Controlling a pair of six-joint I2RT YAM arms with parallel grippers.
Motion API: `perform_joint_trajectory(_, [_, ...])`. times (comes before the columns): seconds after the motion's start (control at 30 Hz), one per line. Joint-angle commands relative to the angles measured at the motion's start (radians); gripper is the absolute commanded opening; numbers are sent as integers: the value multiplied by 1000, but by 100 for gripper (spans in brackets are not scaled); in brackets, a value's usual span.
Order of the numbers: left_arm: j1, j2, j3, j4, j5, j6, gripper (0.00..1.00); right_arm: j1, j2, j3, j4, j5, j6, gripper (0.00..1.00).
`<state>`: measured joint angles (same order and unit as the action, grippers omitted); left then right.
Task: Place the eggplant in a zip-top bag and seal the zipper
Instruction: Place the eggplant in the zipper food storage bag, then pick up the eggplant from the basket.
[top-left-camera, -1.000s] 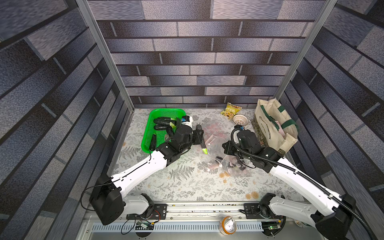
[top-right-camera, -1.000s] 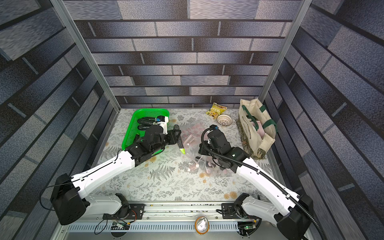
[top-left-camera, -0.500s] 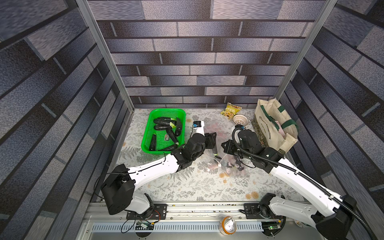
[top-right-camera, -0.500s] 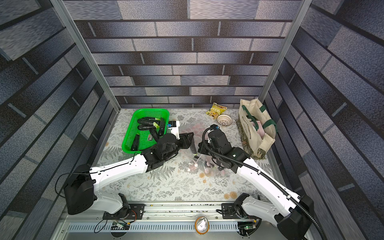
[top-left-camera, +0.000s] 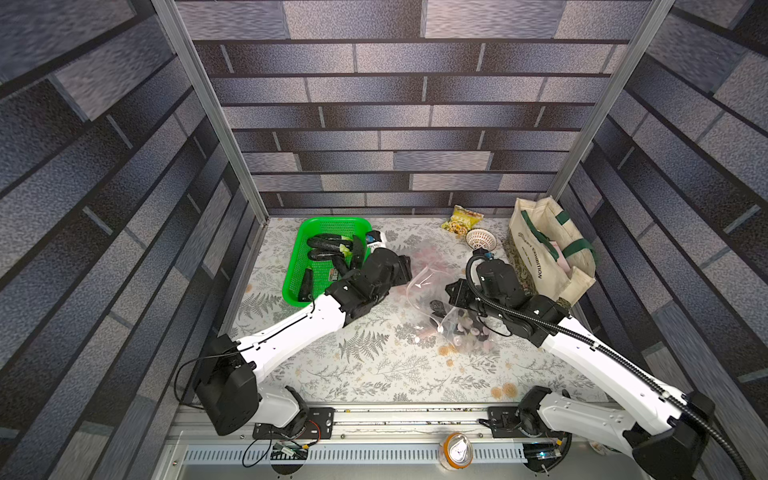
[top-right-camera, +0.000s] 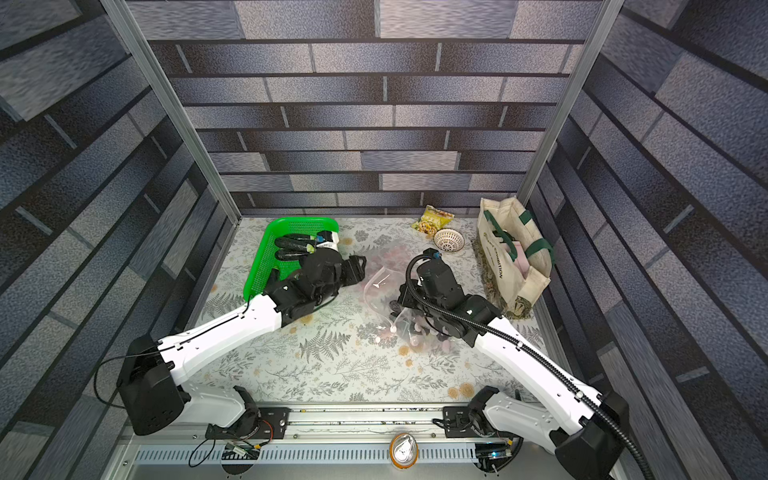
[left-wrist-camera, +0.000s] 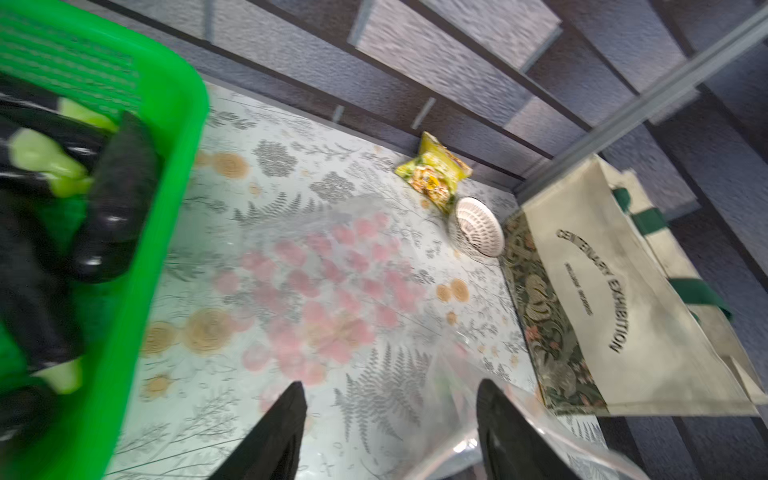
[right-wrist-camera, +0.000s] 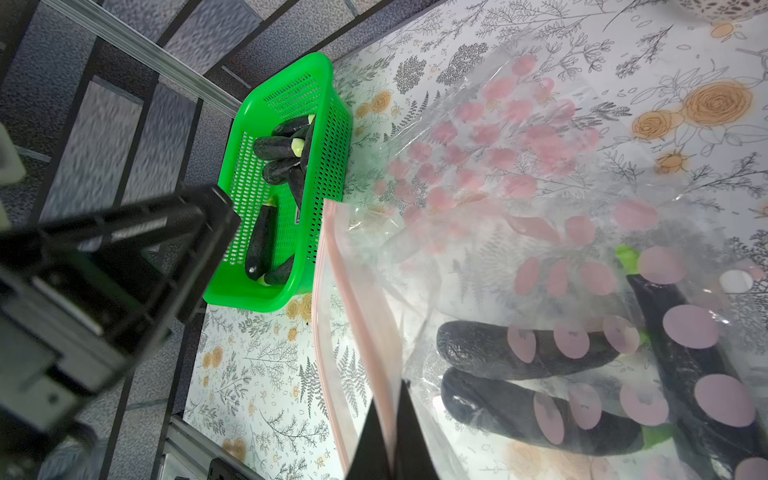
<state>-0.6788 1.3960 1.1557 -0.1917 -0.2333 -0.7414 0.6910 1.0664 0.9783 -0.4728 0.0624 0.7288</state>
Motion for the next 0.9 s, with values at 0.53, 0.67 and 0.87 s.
perform_joint_trajectory(0.53, [491,195,166,-396,300,134,66,-7,8,-1,-34,16,-56,0])
perform_joint_trajectory(0.67, [534,254,177,-390,275,127,66,-7,9,-6,-35,7,-55,0])
perform_joint_trajectory(0.87, [570,388,259,-384,281,135,66,-7,1,-7,-51,20,-64,0])
